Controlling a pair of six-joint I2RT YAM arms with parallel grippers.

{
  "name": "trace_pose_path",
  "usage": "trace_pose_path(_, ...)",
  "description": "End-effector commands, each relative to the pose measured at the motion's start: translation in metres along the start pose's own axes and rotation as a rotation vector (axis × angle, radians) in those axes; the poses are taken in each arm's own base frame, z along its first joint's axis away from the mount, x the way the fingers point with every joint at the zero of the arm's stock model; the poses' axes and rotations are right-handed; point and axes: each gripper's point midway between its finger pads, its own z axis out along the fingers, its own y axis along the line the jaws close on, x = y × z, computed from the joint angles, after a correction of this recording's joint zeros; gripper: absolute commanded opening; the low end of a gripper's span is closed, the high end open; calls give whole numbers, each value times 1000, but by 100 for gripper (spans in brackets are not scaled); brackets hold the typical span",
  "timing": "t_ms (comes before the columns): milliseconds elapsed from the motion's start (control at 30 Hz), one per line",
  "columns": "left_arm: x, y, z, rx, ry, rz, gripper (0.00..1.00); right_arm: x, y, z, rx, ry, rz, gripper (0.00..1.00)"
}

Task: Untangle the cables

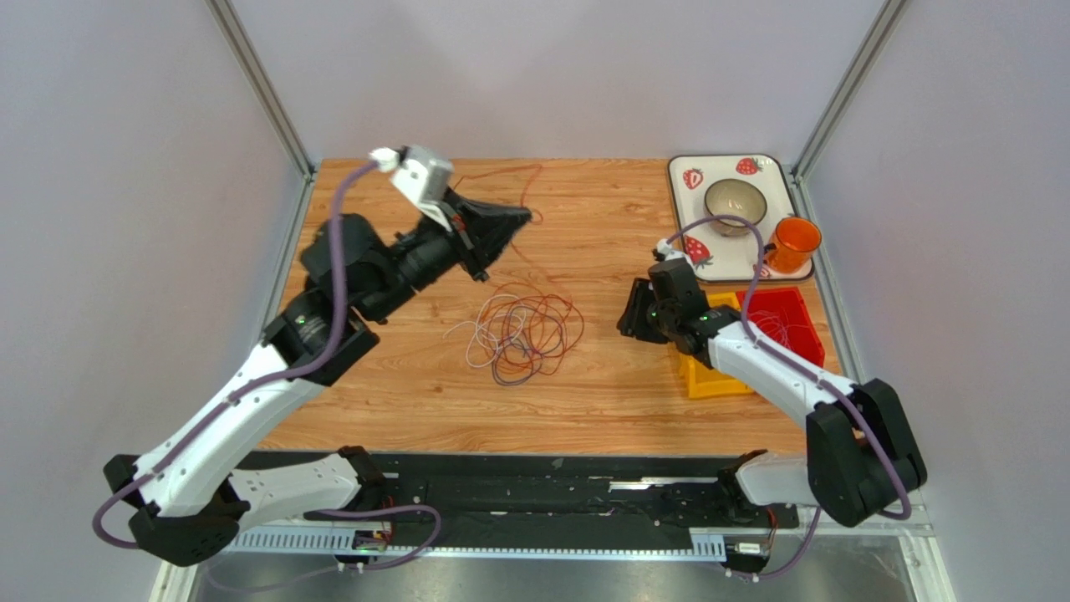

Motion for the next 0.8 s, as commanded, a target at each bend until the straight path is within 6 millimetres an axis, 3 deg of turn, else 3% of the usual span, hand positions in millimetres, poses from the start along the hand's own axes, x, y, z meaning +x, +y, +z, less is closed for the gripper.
trace_pose_path(0, 100, -4, 4, 64, 218, -103, 0, -25, -4, -15, -55, -122, 94, 40)
trace_pose_path(33, 133, 1, -2, 58, 280, -125, 0, -23, -1, -17, -83, -114, 98, 40)
trace_pose_path(200, 220, 13, -24, 3, 438, -236, 0, -23, 0, -17, -97, -111, 97, 40)
trace_pose_path(333, 254, -5, -33, 92, 508, -319, 0, -22, 2, -14, -98, -98, 91, 40)
trace_pose_path(567, 267, -49, -30, 264, 563, -303, 0, -23, -1, -20, -97, -129, 105, 39)
trace_pose_path(667, 257, -74, -27, 397, 557, -318, 0, -24, -4, -30, -104, -172, 132, 39)
trace_pose_path(700, 243, -83, -22, 436, 516, -317, 0, -29, -14, -30, -58, -211, 149, 39)
trace_pose_path(767, 237, -97, -15, 449, 497, -310, 0, -29, -23, -36, -33, -249, 183, 40)
